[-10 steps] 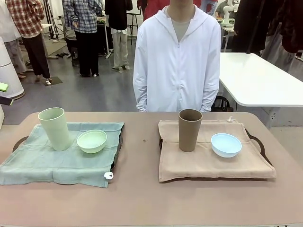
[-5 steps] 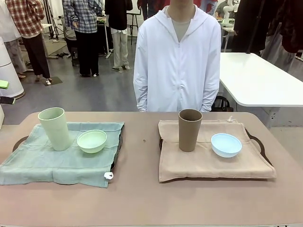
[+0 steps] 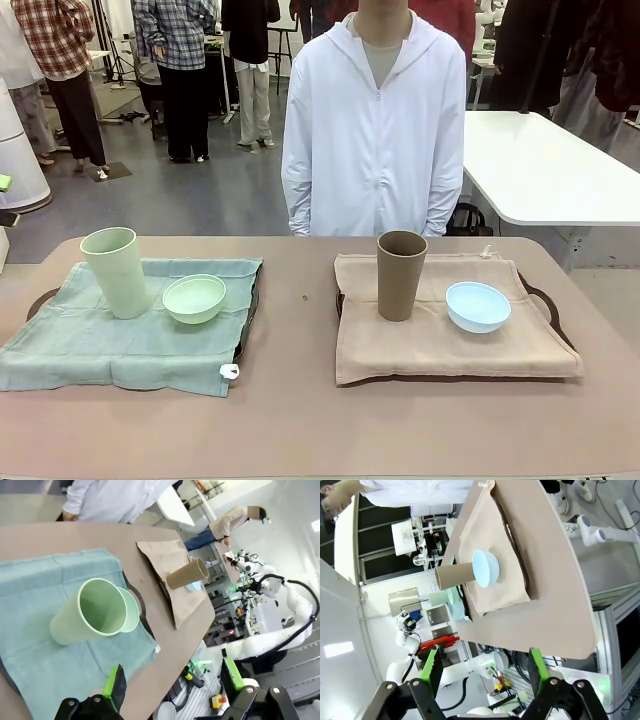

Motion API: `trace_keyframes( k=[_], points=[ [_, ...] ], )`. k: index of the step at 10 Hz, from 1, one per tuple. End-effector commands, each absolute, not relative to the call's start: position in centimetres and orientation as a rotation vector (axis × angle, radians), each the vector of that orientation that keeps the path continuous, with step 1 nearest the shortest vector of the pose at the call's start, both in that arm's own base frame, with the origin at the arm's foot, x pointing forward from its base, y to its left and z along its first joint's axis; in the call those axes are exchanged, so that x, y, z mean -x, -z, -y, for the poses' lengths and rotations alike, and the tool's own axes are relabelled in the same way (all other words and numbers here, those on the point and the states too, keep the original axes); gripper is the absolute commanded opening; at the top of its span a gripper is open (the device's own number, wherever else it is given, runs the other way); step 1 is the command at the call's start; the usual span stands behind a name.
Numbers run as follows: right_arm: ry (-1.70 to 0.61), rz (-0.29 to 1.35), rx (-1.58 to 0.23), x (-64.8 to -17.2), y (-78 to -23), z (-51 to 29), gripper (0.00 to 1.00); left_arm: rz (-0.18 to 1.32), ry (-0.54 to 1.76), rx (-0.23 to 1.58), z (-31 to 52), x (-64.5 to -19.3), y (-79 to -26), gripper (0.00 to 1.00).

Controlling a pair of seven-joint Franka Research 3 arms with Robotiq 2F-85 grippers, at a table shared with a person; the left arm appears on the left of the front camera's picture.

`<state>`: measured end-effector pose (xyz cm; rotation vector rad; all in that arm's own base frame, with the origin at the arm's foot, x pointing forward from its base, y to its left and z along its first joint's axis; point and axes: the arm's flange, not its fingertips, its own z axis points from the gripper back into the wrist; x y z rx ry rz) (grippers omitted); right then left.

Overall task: Set up a tray with a mat and arrange the tableware.
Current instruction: Place the Picnic Bowl and Reusable plastic cup back onto the Handle tray in front of the human's position.

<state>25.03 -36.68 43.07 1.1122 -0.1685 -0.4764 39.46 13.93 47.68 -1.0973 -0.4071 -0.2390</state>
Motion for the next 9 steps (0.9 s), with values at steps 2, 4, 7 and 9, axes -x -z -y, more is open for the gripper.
trace_keyframes(
  k=[2, 4, 7, 9],
  points=[
    [0.483, 0.174, -1.118, -24.6, -43.0, 36.9, 0.89, 0.437, 0.238, 1.131, -13.7, -39.5, -47.2, 1.00],
    [0.481, 0.171, -1.112, -24.8, -43.1, 36.8, 0.89, 0.414, 0.230, 1.114, -13.8, -39.6, -47.4, 1.00],
    [0.477, 0.160, -1.240, -23.7, -41.3, 39.1, 0.89, 0.261, 0.116, 1.333, -29.2, -40.1, -44.5, 1.00],
    [0.494, 0.170, -1.266, -24.0, -41.1, 39.8, 0.89, 0.245, 0.105, 1.413, -31.8, -41.5, -44.7, 1.00]
  ],
)
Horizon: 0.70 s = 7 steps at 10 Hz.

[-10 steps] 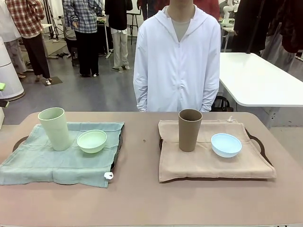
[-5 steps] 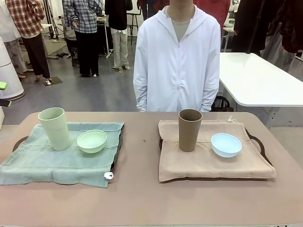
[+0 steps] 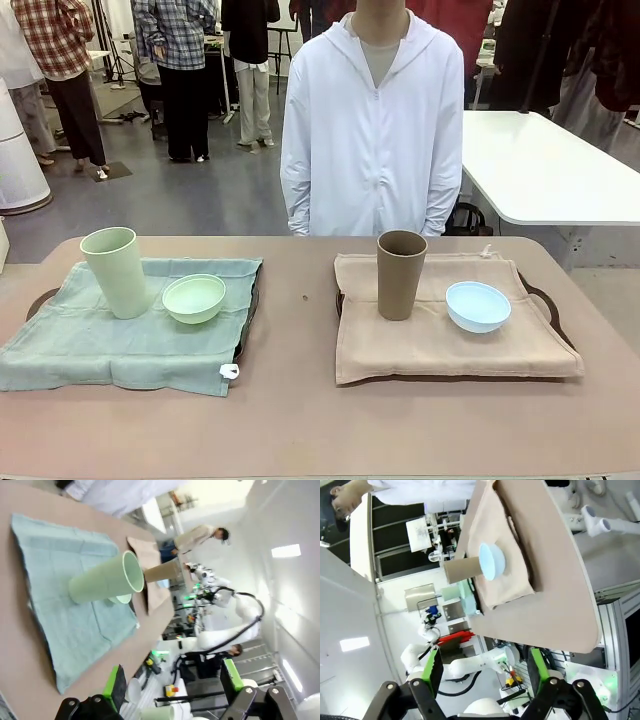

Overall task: Set up a tray with a mat and arrange the tableware.
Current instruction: Place the Picnic Bowl and Reusable plastic cup back onto the Handle tray in front of the human's position.

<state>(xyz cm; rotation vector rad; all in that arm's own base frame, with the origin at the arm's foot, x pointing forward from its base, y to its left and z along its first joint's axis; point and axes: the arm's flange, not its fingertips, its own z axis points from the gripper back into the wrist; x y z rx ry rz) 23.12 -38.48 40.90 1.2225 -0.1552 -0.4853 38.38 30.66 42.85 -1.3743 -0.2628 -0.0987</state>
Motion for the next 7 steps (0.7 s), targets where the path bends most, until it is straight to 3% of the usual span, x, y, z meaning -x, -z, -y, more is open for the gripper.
trace_keyframes(
  k=[1, 2, 7],
  points=[
    [0.489, 0.157, -1.261, -24.0, -41.1, 39.7, 0.89, 0.245, 0.092, 1.416, -30.4, -40.7, -44.7, 1.00],
    [0.511, 0.149, -1.242, -24.5, -41.2, 39.6, 0.89, 0.263, 0.099, 1.374, -30.7, -38.4, -42.9, 1.00],
    [0.484, 0.156, -1.235, -23.1, -41.2, 39.1, 0.89, 0.263, 0.099, 1.374, -30.7, -38.4, -42.9, 1.00]
  ],
)
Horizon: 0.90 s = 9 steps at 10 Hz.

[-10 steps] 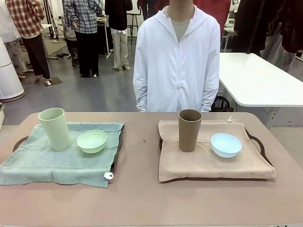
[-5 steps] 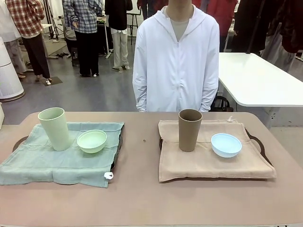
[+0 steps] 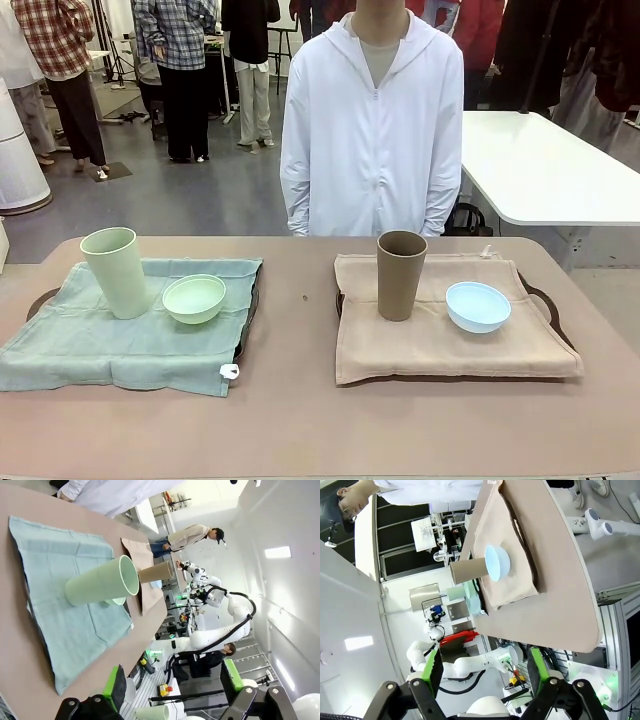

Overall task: Set up a tray with a mat and arrange the tableware.
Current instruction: Place the Picnic Bowl and Reusable plastic cup back onto the Handle tray in front of the human's position.

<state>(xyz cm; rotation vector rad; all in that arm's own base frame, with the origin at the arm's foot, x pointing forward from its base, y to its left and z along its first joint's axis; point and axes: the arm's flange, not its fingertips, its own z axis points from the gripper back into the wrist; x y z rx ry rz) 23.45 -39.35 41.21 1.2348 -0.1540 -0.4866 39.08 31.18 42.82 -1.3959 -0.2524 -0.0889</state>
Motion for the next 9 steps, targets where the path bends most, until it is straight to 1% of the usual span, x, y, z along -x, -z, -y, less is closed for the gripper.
trace_keyframes(
  k=[1, 9],
  points=[
    [0.484, 0.156, -1.235, -23.12, -41.23, 39.09, 0.89, 0.263, 0.099, 1.374, -30.66, -38.38, -42.85, 1.00],
    [0.484, 0.156, -1.235, -23.12, -41.23, 39.09, 0.89, 0.263, 0.099, 1.374, -30.66, -38.38, -42.85, 1.00]
  ],
)
